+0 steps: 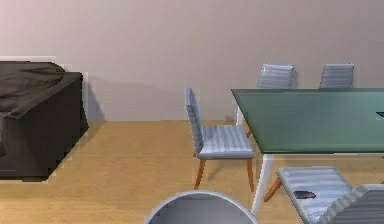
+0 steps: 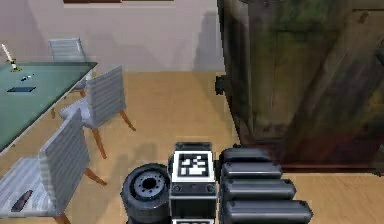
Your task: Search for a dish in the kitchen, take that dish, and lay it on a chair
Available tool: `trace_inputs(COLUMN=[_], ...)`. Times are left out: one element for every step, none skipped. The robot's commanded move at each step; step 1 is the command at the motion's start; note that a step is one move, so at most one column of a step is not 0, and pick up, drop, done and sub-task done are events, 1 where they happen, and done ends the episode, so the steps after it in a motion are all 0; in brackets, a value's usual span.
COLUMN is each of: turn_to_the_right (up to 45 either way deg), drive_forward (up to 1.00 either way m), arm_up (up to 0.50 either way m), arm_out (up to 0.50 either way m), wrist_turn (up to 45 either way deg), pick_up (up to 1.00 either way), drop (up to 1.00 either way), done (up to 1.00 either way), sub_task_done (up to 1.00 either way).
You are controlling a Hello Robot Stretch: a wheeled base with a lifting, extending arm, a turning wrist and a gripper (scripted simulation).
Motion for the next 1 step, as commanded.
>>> trace_inputs(turn_to_the_right=[15.0], drive_forward=[0.00], arm_up=[0.00], arm_out=[0.00], wrist_turn=[0.0], pick_up=[0.00], drop=[0.00], done=[0.00], sub_task_done=[0.00])
